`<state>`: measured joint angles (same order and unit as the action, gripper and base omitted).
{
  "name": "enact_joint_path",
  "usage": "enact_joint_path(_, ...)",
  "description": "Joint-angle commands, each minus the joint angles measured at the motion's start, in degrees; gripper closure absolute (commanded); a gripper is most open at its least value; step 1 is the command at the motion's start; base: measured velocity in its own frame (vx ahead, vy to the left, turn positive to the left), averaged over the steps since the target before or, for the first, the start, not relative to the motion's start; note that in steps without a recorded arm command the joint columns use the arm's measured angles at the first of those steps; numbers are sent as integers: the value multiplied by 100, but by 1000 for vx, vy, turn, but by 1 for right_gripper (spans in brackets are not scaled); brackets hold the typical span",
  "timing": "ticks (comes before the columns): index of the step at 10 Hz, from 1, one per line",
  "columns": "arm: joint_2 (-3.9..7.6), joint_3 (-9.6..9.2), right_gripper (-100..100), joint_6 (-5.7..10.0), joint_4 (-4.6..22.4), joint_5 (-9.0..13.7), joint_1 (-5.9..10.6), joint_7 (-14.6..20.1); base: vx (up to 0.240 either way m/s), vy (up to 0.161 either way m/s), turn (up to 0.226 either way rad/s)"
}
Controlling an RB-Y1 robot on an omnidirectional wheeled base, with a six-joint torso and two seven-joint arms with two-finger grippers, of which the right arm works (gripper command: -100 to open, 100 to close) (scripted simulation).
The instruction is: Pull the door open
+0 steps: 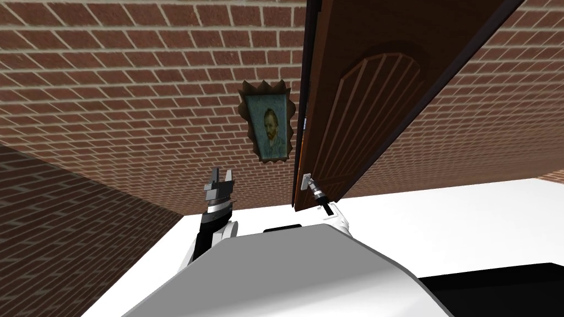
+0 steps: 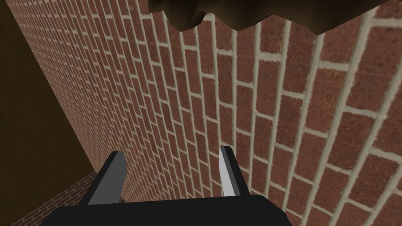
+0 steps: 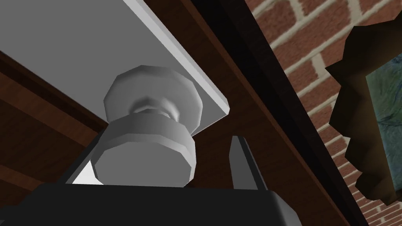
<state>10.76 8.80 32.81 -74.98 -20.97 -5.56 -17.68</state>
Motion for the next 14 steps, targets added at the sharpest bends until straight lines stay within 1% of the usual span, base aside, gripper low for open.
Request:
enact_joint_path(1, -13, -162, 100, 51, -124, 286, 21, 221, -80, -67, 131)
enact_joint_path(2, -13, -162, 100, 51, -124, 405, 21, 221, -56, -49, 81)
enact_joint_path(3, -14, -235, 100, 50, -144, 607, 18, 355, -68, -47, 71)
enact_joint_path(4, -14, -235, 100, 50, -144, 666, 18, 355, -52, -29, 63)
enact_joint_path(5, -15, -307, 100, 49, -163, 895, 16, 490, -42, -35, 63)
enact_joint_path(6, -17, -381, 100, 48, -183, 1063, 14, 629, -71, -62, 106)
enact_joint_path(7, -17, -381, 100, 48, -183, 1197, 14, 629, -58, -51, 87)
enact_joint_path(8, -18, -458, 100, 48, -204, 1396, 11, 772, -66, -56, 104)
enact_joint_path(9, -18, -458, 100, 48, -204, 1475, 11, 772, -49, -33, 39)
enact_joint_path(10, -20, -535, 100, 47, -224, 1703, 9, 915, -54, -25, 76)
enact_joint_path(11, -21, -611, 100, 46, -245, 1882, 6, 1058, -81, -60, 122)
enact_joint_path(12, -21, -611, 100, 46, -245, 2030, 6, 1058, -67, -51, 79)
enact_joint_path(13, -23, -689, 100, 46, -266, 2238, 3, 1204, -66, -48, 86)
enact_joint_path(14, -23, -689, 100, 46, -266, 2313, 3, 1204, -45, -36, 35)
